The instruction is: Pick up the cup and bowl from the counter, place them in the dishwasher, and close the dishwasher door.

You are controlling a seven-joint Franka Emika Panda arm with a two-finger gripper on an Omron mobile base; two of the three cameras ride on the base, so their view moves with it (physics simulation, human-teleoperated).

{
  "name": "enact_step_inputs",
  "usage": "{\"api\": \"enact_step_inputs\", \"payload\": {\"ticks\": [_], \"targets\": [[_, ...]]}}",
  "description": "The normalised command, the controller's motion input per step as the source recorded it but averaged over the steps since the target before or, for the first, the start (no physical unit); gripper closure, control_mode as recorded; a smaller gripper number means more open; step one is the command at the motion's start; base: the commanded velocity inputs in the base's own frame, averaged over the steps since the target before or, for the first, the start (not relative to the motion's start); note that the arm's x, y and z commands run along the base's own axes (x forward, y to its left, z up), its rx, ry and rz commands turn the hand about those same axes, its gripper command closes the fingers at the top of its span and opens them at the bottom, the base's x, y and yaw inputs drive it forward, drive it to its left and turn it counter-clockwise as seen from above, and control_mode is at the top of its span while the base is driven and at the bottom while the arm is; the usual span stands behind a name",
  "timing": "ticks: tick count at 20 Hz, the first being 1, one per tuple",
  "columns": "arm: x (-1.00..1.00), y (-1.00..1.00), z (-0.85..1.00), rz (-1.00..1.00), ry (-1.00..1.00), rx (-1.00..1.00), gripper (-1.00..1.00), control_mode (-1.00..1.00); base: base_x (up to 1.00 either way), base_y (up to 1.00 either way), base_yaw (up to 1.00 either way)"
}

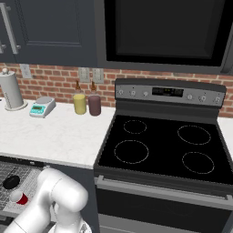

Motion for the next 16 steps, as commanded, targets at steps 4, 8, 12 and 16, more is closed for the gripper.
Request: {"api": "enact_step_inputs", "payload": {"ticks": [4,8,12,16], "targets": [[1.0,-0.19,-0.4,0.0,0.08,0.0,-1.0,-1.0,0.0,0.0,0.0],[1.0,-0.26,0.12,0.0,0.1,0.0,-1.0,-1.0,0.0,0.0,0.0],[1.0,0.35,0.6,-0.13,0.14,-0.04,-1.0,-1.0,0.0,0.0,0.0],[1.0,0.89,0.18,-0.5,0.01,-0.1,-1.0,-1.0,0.0,0.0,0.0]]}}
